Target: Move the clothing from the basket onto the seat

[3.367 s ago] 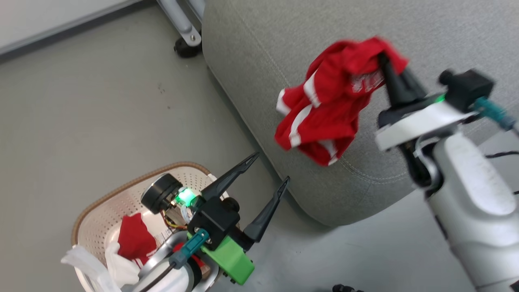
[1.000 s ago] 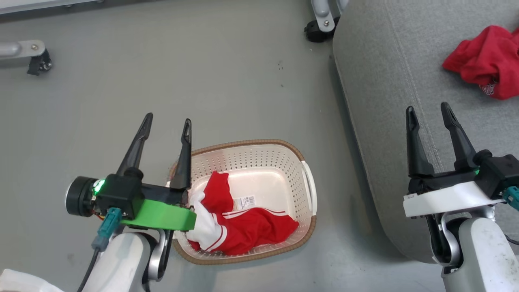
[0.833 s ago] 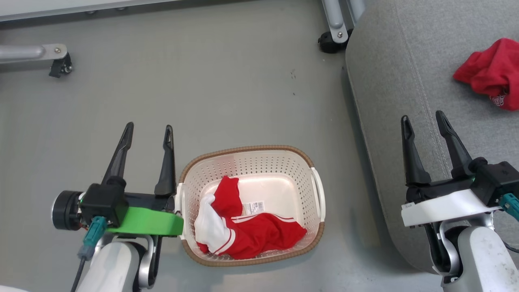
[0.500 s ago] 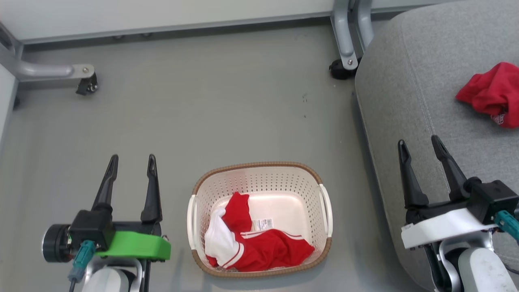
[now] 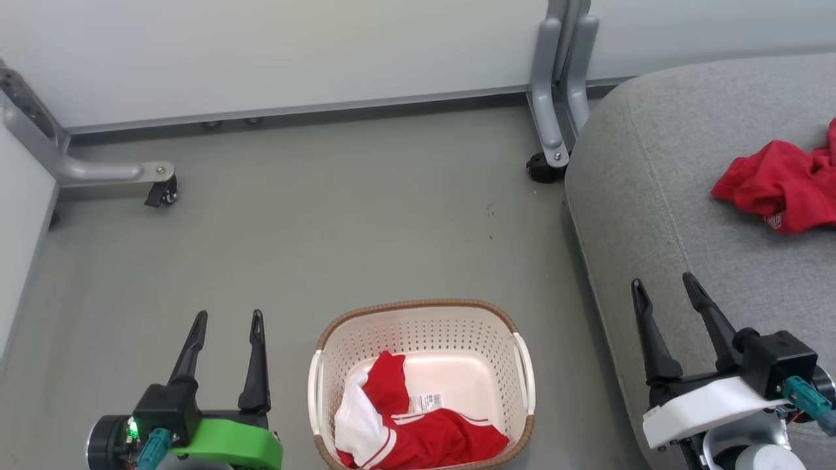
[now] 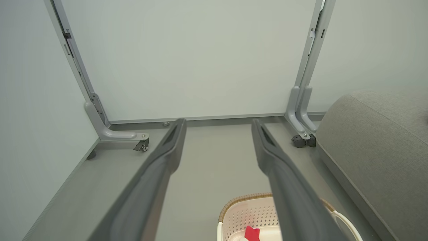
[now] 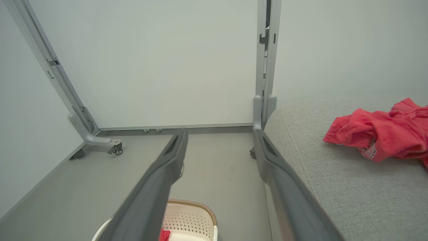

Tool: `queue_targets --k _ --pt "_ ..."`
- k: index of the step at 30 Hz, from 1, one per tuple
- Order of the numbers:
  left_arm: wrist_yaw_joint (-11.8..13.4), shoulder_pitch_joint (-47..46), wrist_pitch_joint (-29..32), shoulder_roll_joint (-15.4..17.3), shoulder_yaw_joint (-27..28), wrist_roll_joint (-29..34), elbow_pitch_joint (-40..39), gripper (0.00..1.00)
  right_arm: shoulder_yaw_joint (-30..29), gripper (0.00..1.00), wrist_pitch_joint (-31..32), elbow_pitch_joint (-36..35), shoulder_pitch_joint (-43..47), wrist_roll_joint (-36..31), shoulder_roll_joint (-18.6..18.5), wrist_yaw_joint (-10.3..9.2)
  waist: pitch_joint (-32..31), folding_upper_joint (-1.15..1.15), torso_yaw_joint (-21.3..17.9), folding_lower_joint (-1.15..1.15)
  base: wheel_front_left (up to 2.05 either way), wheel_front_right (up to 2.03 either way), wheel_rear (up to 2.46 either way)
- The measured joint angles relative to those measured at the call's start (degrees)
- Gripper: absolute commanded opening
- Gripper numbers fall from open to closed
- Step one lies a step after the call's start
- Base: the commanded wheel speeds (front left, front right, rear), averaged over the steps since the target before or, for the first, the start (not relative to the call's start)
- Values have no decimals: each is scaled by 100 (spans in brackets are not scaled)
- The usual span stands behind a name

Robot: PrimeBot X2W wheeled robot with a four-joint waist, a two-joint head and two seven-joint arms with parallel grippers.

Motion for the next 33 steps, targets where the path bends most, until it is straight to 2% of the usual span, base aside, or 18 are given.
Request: queue_targets --k 10,33 --pt "-151 138 0 -93 134 74 171 100 43 100 96 -122 192 -33 31 1 -215 0 -9 0 0 0 0" --pt "-343 97 0 -294 353 298 291 100 25 100 153 -248 205 -58 32 0 -131 0 64 0 0 0 0"
